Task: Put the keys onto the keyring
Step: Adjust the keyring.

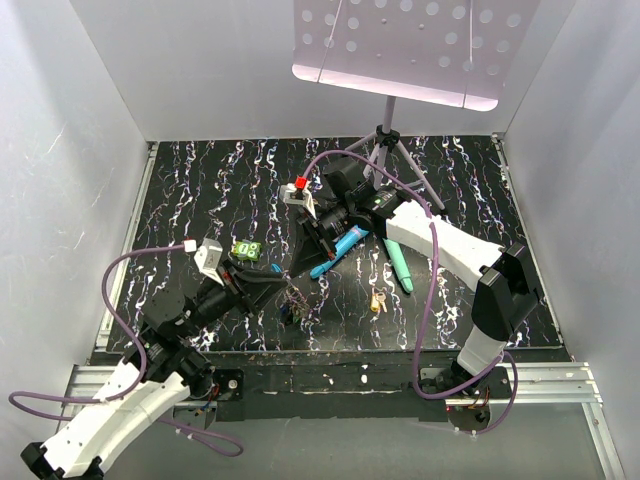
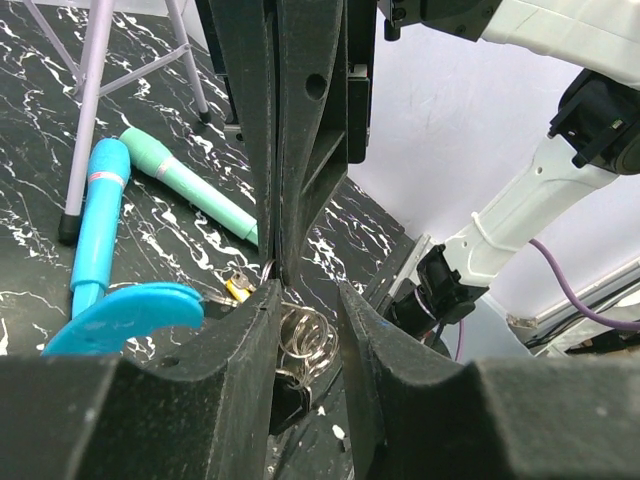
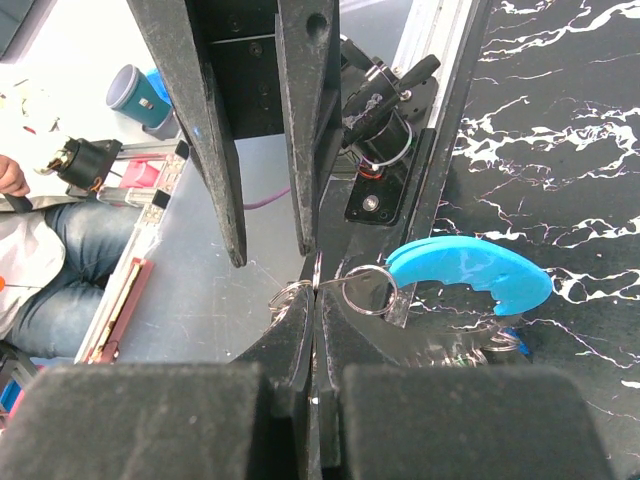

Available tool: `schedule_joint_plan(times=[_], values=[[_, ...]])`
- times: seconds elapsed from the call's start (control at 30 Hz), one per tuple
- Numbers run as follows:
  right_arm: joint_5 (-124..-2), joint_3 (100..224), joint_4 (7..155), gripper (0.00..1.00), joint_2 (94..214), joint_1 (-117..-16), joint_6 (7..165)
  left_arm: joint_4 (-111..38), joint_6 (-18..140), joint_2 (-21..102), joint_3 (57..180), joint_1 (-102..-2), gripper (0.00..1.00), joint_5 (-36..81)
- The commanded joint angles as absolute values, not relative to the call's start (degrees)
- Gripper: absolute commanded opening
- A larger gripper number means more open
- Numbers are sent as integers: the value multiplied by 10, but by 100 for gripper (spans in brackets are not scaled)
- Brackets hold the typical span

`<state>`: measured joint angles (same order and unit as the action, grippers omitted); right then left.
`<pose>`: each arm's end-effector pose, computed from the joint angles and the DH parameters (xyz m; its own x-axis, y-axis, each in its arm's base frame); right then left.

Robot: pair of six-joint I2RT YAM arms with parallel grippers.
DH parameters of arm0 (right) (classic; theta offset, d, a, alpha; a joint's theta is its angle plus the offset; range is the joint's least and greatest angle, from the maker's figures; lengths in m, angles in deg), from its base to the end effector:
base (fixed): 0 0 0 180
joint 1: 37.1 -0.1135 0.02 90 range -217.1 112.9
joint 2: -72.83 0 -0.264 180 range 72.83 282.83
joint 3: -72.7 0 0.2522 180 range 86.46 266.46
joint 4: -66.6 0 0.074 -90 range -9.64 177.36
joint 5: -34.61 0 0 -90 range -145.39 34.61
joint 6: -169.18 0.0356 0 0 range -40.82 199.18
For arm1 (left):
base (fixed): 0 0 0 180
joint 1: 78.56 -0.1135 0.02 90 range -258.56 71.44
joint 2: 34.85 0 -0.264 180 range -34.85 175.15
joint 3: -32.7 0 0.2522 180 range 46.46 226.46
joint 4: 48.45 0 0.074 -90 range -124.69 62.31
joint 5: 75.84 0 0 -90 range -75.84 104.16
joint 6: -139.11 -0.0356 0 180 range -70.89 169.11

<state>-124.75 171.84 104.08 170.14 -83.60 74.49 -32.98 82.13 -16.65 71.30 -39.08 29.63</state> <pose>0.2346 0.2957 0.3330 -0.3361 -0.3961 -0.8545 -0.8093 -0.3425 0.4772 0.0816 -0.0795 0.2932 -0.3901 -0.3591 -0.8479 0.7219 0.4523 -0.5237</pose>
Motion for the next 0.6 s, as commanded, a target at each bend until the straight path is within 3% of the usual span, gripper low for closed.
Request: schedule_joint_plan(times=[0.0,0.57], values=[[-1273,1721,1013,1,1672,-834,757,-291,814,-196,724,-395,29,274],[-1276,1719,1005,1,1674,-834,765,-326,835,-174,705,-394,28,274]])
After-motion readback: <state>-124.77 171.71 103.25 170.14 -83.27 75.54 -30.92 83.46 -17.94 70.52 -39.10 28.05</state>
